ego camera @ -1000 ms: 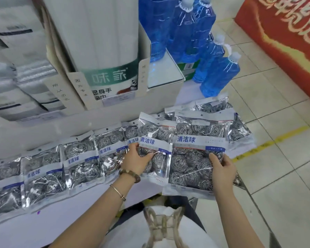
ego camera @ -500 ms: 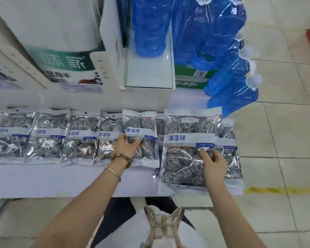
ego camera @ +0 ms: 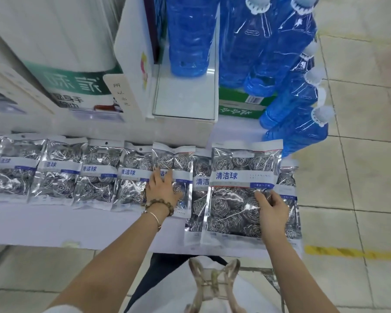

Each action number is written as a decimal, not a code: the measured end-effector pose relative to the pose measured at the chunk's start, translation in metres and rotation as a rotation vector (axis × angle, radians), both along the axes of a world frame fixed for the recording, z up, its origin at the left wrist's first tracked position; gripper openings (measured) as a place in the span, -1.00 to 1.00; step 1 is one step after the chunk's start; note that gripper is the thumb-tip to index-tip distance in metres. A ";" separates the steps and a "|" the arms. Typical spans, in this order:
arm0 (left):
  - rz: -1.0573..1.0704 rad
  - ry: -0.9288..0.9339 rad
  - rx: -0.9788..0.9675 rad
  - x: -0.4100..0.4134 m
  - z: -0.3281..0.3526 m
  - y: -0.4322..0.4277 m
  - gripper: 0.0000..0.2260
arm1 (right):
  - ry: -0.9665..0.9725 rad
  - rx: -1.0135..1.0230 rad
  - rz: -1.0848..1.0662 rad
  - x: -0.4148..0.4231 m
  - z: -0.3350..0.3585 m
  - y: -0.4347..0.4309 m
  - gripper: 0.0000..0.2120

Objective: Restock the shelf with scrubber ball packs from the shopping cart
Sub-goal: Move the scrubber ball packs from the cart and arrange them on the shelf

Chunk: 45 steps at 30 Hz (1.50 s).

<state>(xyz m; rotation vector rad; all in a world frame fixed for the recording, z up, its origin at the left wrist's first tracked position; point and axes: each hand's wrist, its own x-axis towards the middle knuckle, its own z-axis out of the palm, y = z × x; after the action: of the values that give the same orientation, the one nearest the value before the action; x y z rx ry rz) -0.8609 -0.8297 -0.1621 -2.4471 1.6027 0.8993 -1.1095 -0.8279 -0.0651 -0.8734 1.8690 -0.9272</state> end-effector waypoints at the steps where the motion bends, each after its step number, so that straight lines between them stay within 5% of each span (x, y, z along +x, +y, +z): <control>1: 0.014 0.010 0.011 0.000 -0.001 -0.002 -0.23 | -0.002 -0.007 -0.008 0.000 0.000 -0.001 -0.66; 6: 0.060 -0.024 -0.143 -0.005 0.016 -0.008 -0.36 | -0.048 -0.063 -0.050 -0.008 0.000 -0.004 -0.76; 9: 0.105 0.282 -0.400 -0.023 0.058 -0.020 -0.64 | -0.121 -0.101 -0.126 -0.018 0.005 -0.009 -0.86; 11: 0.119 0.476 -0.455 -0.039 0.092 -0.032 -0.74 | -0.218 -0.146 -0.193 -0.026 0.011 -0.011 -0.75; 16: 0.203 0.735 -0.552 -0.059 0.168 -0.090 -0.63 | -0.369 -0.272 -0.185 -0.042 0.039 -0.025 -0.64; 19: 0.254 1.019 -0.317 -0.066 0.201 -0.126 -0.49 | -0.411 -0.286 -0.111 -0.039 0.057 -0.045 -0.91; 20: 0.215 1.020 -0.257 -0.070 0.205 -0.134 -0.48 | -0.410 -0.271 -0.075 -0.038 0.060 -0.052 -0.80; 22: 0.147 0.884 -0.249 -0.076 0.205 -0.147 -0.37 | -0.353 -0.189 0.006 -0.035 0.065 -0.069 -0.70; 24: 0.148 0.796 -0.280 -0.076 0.205 -0.157 -0.27 | -0.231 -0.114 0.090 -0.033 0.070 -0.090 -0.82; 26: 0.162 0.823 -0.286 -0.073 0.204 -0.168 -0.38 | -0.106 -0.095 0.149 -0.034 0.074 -0.115 -0.87; 30: 0.196 0.900 -0.302 -0.071 0.208 -0.183 -0.74 | -0.111 -0.153 0.128 -0.033 0.082 -0.162 -0.64; 34: 0.265 0.906 -0.337 -0.076 0.214 -0.201 -0.71 | 0.004 -0.192 0.134 -0.033 0.081 -0.199 -0.68; 45: -0.073 -0.031 -0.420 -0.076 0.168 -0.254 -0.48 | 0.237 -0.170 0.090 -0.013 0.012 -0.244 -0.70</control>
<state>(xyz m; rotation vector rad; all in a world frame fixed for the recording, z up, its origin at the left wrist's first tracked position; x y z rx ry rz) -0.9370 -1.0838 0.0055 -2.6172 2.0302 0.5541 -1.1221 -1.0724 -0.0527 -1.2055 1.9513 -0.9716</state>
